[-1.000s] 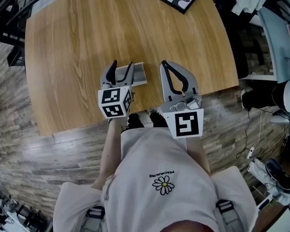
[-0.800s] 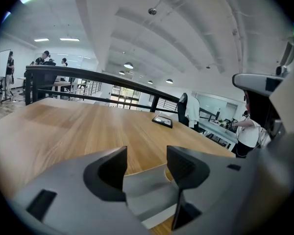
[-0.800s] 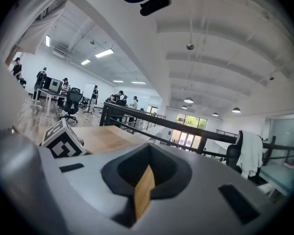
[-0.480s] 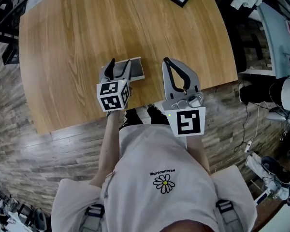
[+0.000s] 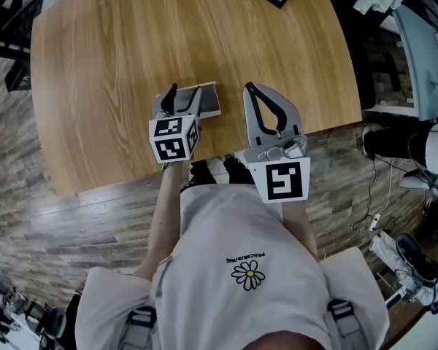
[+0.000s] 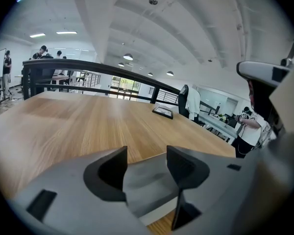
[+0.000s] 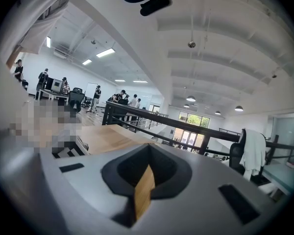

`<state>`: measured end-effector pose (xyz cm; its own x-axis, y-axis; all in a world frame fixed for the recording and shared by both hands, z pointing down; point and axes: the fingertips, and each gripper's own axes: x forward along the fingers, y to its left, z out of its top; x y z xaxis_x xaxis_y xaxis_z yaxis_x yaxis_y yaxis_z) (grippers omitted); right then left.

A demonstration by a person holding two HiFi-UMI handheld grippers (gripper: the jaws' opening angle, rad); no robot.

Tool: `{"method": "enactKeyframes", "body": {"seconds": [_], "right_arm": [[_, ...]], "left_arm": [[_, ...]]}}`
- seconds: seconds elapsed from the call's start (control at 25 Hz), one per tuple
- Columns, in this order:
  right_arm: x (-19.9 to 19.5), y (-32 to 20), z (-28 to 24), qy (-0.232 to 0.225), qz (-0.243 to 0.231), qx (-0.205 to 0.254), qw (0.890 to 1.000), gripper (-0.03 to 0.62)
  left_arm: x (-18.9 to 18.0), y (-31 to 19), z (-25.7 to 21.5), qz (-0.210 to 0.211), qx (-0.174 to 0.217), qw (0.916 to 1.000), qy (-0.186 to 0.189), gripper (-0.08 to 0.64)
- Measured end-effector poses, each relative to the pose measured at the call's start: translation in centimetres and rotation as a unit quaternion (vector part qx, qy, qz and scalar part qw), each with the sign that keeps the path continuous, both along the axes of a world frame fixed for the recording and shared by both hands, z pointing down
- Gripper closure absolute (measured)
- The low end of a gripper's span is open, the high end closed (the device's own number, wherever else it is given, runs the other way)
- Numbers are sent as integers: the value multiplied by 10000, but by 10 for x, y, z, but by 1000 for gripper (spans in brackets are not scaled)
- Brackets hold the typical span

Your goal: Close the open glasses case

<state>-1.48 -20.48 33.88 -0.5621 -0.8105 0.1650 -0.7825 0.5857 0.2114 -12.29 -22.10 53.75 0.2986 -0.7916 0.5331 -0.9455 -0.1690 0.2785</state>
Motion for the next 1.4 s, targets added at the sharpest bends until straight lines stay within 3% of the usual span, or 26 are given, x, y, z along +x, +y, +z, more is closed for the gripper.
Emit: {"method": "enactKeyframes", "body": {"seconds": [0.56,0.92,1.4], "right_arm": [[-27,14,-12,-191,-651,114,9976,584],[-41,30,-13,-237,-1141,6,9932,584],[-39,30,-10,-253,-1134,-16,9932,584]], "left_arm": [[13,34,-3,35,-226,9997,-94,311],[17,52,7,-220,-394,9989,87,311],[23,65,29,-76,-712,9974,-110,311]]}}
